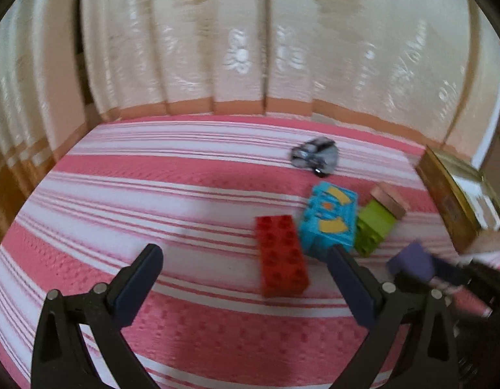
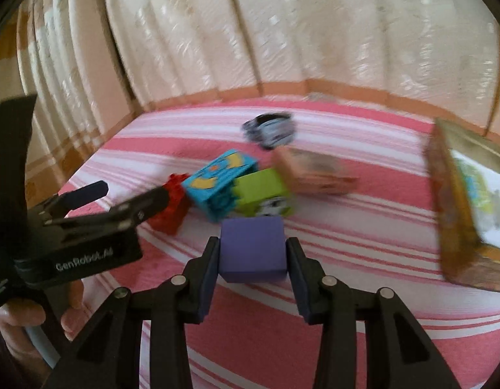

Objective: Organize rigid objects
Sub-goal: 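Grasp the purple block with the right gripper while the left gripper grasps the red brick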

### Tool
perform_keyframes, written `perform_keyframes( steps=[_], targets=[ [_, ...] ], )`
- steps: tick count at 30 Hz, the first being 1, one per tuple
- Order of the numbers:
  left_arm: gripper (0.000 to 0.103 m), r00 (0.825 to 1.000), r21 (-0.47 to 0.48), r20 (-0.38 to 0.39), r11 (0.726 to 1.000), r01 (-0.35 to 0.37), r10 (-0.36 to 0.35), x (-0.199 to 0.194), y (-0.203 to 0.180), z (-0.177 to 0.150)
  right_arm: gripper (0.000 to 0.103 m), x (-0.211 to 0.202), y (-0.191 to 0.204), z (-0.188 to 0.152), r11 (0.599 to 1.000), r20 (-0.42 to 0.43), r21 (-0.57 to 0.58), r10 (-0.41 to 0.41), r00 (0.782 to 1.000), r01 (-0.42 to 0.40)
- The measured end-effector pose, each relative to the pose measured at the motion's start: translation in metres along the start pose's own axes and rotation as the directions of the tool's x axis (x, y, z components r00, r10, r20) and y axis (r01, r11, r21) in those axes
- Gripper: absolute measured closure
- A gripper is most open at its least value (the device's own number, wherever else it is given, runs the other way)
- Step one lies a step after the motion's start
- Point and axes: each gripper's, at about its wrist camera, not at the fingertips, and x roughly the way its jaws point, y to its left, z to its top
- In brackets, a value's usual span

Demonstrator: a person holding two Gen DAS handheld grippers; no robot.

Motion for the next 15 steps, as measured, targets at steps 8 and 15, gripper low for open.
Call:
perform_keyframes(
  steps=[8, 15],
  targets=[
    [0.018, 0.991, -0.038, -0.13, 0.999, 0.005, -0.01, 0.026, 0.001, 0.001, 0.059, -0.018, -0.02, 0.001, 0.998, 0.07, 0.0, -0.069, 0.995, 0.069],
    [0.028, 0.987, -0.024, -0.157, 0.999, -0.041, 0.036, 0.035, -0.009, 0.004, 0.059, -0.022, -0.02, 0.001, 0.997, 0.095, -0.015, -0.071, 0.993, 0.073]
  ],
)
